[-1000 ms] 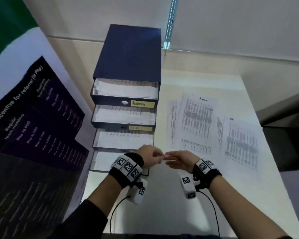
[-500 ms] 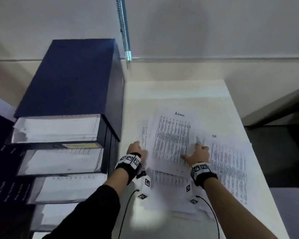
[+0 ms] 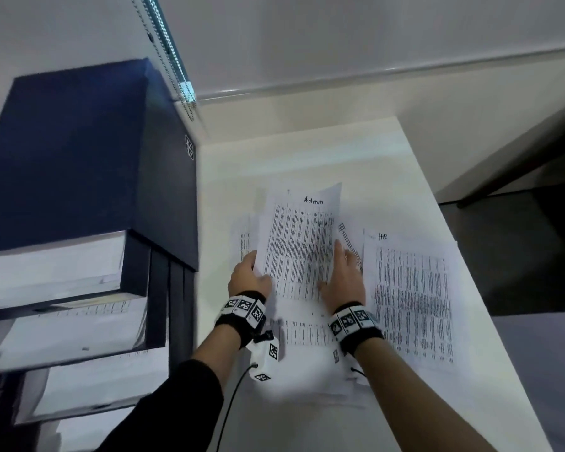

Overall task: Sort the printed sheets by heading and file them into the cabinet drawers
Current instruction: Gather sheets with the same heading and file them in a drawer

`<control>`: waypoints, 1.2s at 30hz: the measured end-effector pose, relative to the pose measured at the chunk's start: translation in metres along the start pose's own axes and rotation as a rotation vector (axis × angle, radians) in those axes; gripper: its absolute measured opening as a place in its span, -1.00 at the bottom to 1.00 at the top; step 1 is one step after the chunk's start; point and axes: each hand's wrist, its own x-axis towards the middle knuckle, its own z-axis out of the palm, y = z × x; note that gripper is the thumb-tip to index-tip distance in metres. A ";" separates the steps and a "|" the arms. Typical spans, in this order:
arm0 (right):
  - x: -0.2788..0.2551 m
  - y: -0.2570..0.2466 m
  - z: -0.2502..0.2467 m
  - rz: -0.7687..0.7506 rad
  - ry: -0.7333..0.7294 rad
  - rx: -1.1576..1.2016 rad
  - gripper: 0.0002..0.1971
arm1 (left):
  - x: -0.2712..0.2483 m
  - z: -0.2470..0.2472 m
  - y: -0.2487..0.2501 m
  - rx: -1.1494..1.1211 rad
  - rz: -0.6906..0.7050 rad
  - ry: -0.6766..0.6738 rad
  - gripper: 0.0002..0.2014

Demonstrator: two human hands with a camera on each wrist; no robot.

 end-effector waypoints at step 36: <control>-0.047 -0.005 0.008 0.246 0.003 0.327 -0.33 | -0.063 -0.005 -0.027 -0.073 0.038 -0.189 -0.21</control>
